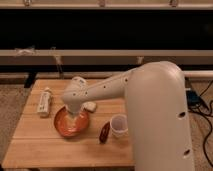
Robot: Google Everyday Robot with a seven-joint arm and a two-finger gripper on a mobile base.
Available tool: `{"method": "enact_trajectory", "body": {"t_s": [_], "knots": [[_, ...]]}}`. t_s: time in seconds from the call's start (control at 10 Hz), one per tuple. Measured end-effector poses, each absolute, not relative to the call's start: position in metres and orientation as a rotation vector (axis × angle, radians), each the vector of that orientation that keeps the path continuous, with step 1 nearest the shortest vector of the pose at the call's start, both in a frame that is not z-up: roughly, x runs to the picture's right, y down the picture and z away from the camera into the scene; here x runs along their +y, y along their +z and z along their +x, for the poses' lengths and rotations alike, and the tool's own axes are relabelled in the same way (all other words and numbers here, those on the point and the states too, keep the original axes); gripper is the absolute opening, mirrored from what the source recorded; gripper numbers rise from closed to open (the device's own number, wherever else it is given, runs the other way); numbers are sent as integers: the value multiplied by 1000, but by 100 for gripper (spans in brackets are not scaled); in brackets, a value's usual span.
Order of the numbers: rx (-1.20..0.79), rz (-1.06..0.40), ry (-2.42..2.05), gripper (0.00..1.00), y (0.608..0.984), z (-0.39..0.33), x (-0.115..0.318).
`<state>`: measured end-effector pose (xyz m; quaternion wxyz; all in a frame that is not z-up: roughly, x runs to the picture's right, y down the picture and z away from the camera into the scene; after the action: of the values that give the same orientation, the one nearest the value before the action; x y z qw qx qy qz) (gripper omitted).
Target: Push the ceramic bowl across the table
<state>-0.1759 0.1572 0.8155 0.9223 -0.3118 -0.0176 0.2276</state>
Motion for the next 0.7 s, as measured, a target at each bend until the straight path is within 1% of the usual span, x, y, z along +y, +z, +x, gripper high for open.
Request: {"method": "enact_trajectory", "body": {"t_s": [0.1, 0.2, 0.3, 0.4, 0.5, 0.6, 0.7], "knots": [[-38, -645, 460, 46, 820, -181, 157], [-37, -652, 449, 34, 828, -187, 159], [-38, -659, 440, 26, 833, -192, 161], [-39, -669, 427, 14, 842, -199, 164], [-39, -677, 421, 5, 850, -201, 165], [-40, -684, 416, 0, 858, -202, 166], [-42, -686, 414, 0, 862, -204, 166]]}}
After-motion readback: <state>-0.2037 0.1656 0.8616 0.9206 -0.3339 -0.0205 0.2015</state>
